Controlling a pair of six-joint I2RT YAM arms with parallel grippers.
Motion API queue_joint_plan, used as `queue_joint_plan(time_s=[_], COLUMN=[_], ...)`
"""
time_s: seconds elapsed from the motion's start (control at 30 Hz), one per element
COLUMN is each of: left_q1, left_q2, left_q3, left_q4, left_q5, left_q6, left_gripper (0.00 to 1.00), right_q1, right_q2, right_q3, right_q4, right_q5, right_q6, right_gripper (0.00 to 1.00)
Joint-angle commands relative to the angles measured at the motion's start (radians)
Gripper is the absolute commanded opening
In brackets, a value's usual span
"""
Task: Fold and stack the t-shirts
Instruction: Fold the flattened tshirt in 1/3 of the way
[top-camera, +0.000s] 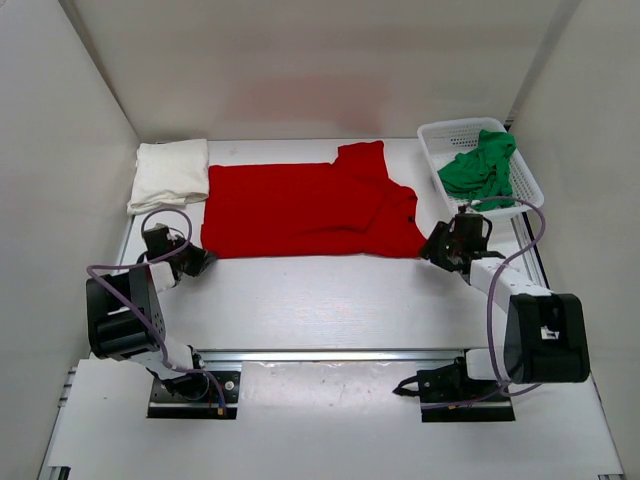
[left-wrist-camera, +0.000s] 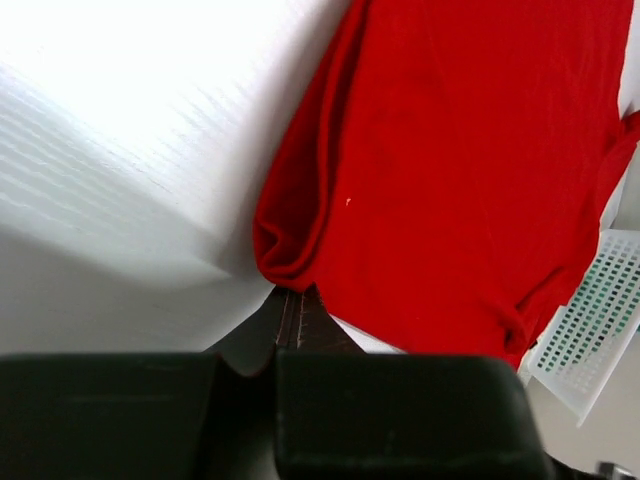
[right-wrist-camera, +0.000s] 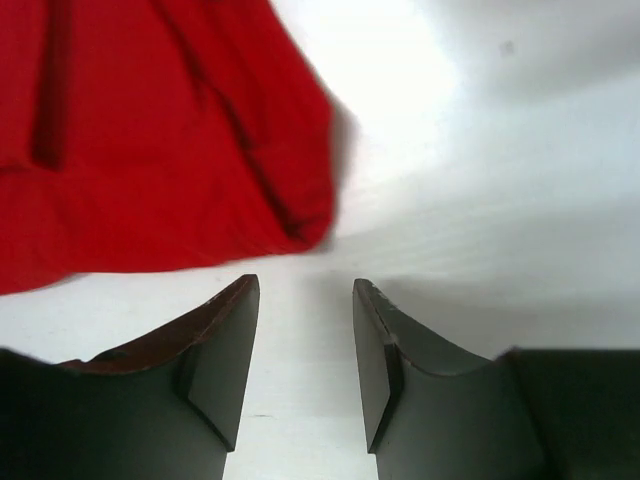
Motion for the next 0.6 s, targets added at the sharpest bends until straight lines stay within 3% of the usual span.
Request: queue_joint_plan(time_s=[0.0, 0.27, 0.3, 0.37, 0.47, 0.57], left_q1=[-0.008, -0.031, -0.026, -0.014, 0.006, 0.02], left_q2=[-0.039, 0.007, 0.021, 0.033, 0.02, -0.028], left_q3=[-0.014, -0.001, 0.011, 0.015, 0.012, -0.029], left_q4=[0.036, 0.056, 0.06, 0.043, 0.027, -0.032], left_q5=[0.017, 0.007, 0.008, 0.008, 0.02, 0.031], left_q6=[-0.013, -0.028, -0.028, -0.028, -0.012, 0.001], left_gripper=[0.0, 0.0, 0.0, 0.0, 0.0, 0.0], right_q1=[-0.032, -0.075, -0.079, -0.1, -0.114, -0.128], right_q2=[0.022, 0.195, 0.221, 0.229, 0.171, 0.065], right_q3=[-0.023, 0.02, 0.022, 0.028, -0.041, -0.139], right_q4=[0.12, 0.255, 0.26, 0.243, 0.232, 0.211], right_q5=[-0.071, -0.184, -0.195, -0.204, -0.191, -0.215], right_q6=[0.047, 0.085, 0.093, 0.116, 0.134, 0.156], right_gripper=[0.41, 0.39, 0.34, 0.11, 0.0, 0.0])
